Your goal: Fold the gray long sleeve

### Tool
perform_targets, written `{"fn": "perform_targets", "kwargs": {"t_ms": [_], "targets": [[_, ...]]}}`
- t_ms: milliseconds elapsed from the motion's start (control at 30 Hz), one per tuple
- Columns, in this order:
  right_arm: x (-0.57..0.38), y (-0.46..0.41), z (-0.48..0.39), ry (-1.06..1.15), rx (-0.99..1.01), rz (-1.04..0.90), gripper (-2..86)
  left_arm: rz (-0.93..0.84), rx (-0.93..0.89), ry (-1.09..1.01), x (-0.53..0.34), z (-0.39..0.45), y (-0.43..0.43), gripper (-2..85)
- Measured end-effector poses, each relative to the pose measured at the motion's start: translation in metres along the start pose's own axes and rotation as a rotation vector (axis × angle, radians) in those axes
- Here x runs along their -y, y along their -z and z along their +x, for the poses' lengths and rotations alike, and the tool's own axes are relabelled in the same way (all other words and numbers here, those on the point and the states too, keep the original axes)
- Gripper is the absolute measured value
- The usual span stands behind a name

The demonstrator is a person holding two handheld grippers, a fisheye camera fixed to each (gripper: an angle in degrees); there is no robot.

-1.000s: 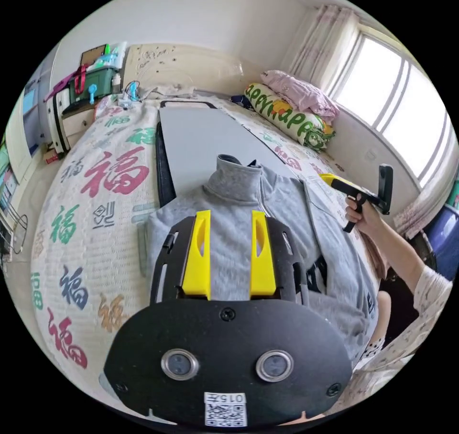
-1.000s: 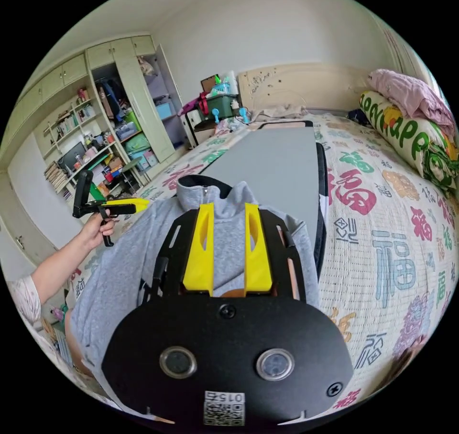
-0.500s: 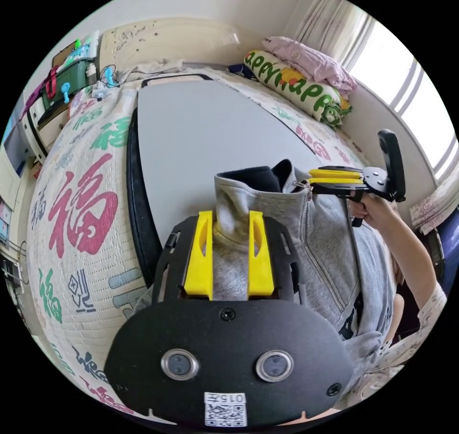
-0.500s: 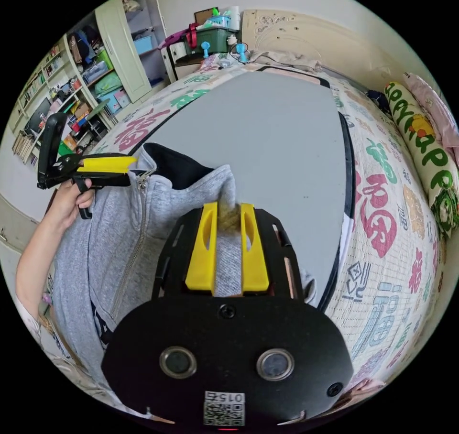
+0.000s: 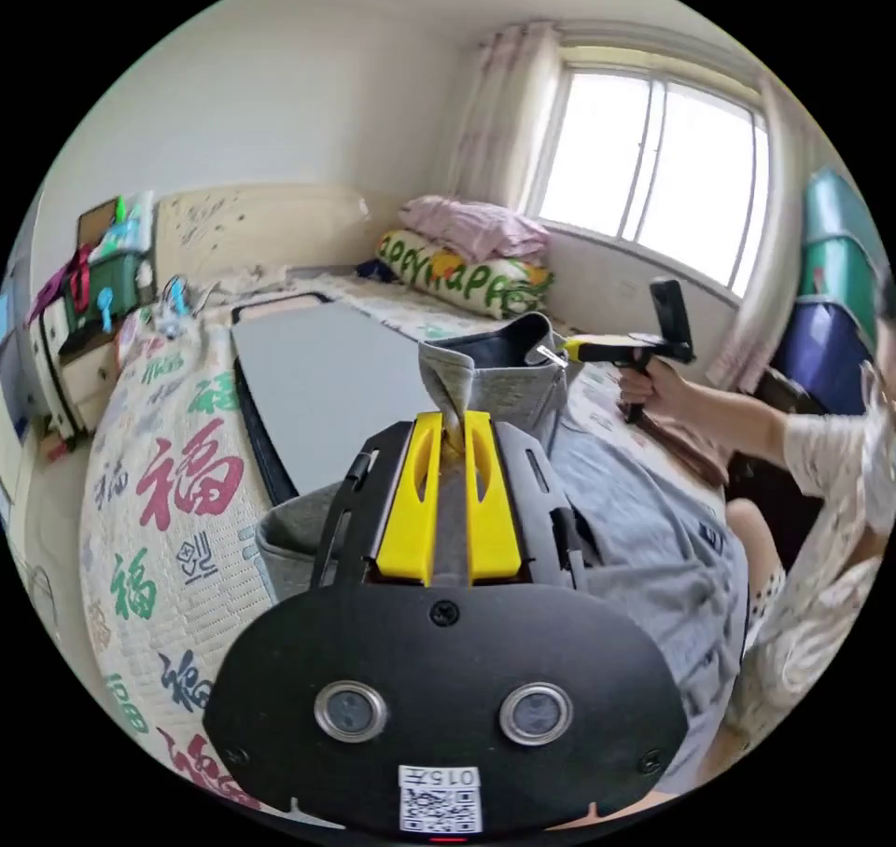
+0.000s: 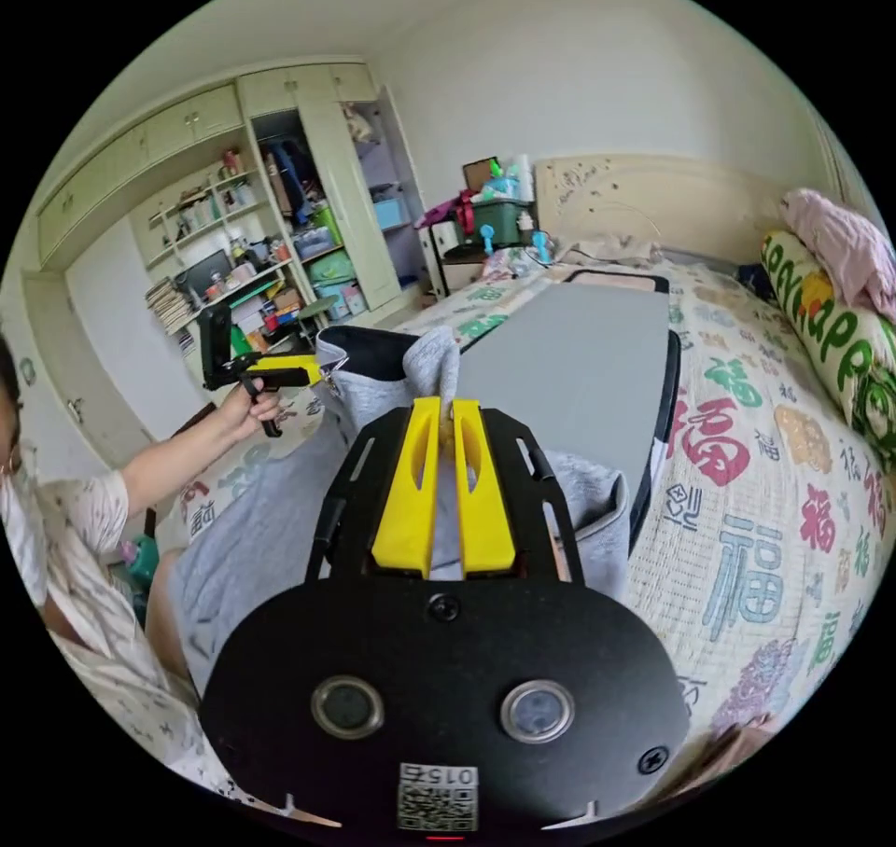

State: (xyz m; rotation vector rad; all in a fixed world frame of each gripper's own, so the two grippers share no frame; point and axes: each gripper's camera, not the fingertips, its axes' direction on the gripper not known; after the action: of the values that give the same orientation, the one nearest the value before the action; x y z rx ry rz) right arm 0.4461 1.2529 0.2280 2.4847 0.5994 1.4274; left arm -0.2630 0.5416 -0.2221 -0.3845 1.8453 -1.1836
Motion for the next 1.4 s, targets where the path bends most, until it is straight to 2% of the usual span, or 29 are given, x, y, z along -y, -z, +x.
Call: {"fn": "perform_targets", "kwargs": {"t_ms": [67,133,233,367,433,533,667,800,1000,1200,1400], "targets": [[-0.034,0.055,-0.051,0.109,0.034,-0.028,3.2,-0.005,-0.057,-0.187,-0.032,0.060,0.060,3.3],[-0.073,0.086,-0.095,0.221,0.034,-0.068,3.2,-0.034,-0.108,-0.255,-0.070,0.103,0.098,3.4],[-0.161,0.114,-0.158,0.351,0.054,-0.155,3.1,-0.171,-0.149,-0.247,-0.149,0.164,0.128,3.0],[-0.270,0.105,-0.204,0.298,0.041,-0.266,3.0,-0.365,-0.084,-0.288,-0.241,0.236,0.127,1.9],[-0.294,0.110,-0.210,0.241,0.012,-0.262,3.0,-0.360,-0.064,-0.269,-0.258,0.252,0.136,1.6],[-0.307,0.139,-0.219,0.205,0.031,-0.194,3.0,-0.282,-0.060,-0.199,-0.267,0.260,0.164,1.3],[-0.320,0.167,-0.245,0.283,-0.019,-0.206,3.1,-0.228,-0.081,-0.182,-0.282,0.277,0.191,1.2],[-0.349,0.154,-0.245,0.239,-0.037,-0.273,3.3,-0.278,-0.063,-0.160,-0.308,0.287,0.177,1.2],[-0.363,0.147,-0.231,0.121,-0.027,-0.256,3.3,-0.280,-0.041,-0.070,-0.325,0.282,0.167,1.2],[-0.323,0.153,-0.198,0.077,0.068,-0.291,3.3,-0.307,-0.094,-0.077,-0.291,0.251,0.159,1.3],[-0.285,0.145,-0.164,0.088,0.200,-0.386,3.1,-0.407,-0.233,-0.140,-0.253,0.218,0.136,1.5]]}}
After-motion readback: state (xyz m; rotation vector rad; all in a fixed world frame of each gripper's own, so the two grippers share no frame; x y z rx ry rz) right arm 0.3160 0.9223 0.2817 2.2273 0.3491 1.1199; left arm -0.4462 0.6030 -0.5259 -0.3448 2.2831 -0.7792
